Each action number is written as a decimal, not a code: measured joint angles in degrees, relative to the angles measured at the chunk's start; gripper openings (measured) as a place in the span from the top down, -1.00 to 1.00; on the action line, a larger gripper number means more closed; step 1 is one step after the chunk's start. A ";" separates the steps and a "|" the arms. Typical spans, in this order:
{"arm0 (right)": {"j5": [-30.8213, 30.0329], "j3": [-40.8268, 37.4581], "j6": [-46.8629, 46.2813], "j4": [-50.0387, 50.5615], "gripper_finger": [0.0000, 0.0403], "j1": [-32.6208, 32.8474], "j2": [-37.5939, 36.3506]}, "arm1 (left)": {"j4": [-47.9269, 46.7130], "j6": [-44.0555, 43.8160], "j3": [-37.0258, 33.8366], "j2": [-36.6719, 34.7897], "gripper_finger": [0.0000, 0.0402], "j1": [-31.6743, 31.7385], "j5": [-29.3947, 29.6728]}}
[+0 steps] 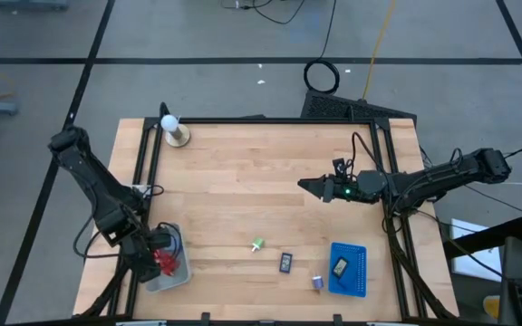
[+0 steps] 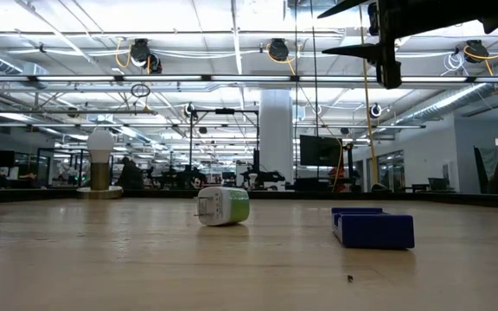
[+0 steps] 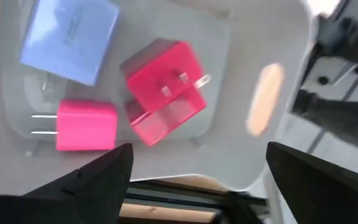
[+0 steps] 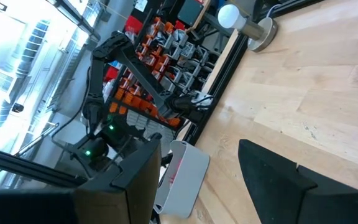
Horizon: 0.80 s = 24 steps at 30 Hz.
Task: Pick & Place Office items
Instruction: Put the green power adapter into the gray bin
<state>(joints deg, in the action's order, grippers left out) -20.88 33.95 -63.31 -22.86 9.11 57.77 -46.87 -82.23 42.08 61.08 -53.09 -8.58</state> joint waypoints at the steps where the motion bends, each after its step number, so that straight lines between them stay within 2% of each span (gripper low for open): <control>1: 0.01 0.00 0.29 0.01 -0.04 -0.01 -0.01 | -0.05 -0.48 0.58 0.00 -0.80 0.46 0.16; 10: 0.13 0.00 1.51 0.00 -0.04 0.00 0.01 | 0.11 -1.44 4.00 0.03 -0.75 7.01 1.68; 14: 0.15 0.00 1.88 0.01 -0.04 -0.01 0.01 | 0.17 0.95 6.24 0.73 -0.75 10.04 2.87; 24: 1.74 0.02 2.53 0.01 -0.04 -0.01 0.01 | 0.10 9.83 15.95 9.91 -0.75 20.11 3.71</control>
<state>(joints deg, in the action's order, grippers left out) -19.15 33.98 -60.78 -22.85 9.10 57.78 -46.77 -72.41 58.03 70.99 -32.97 -4.86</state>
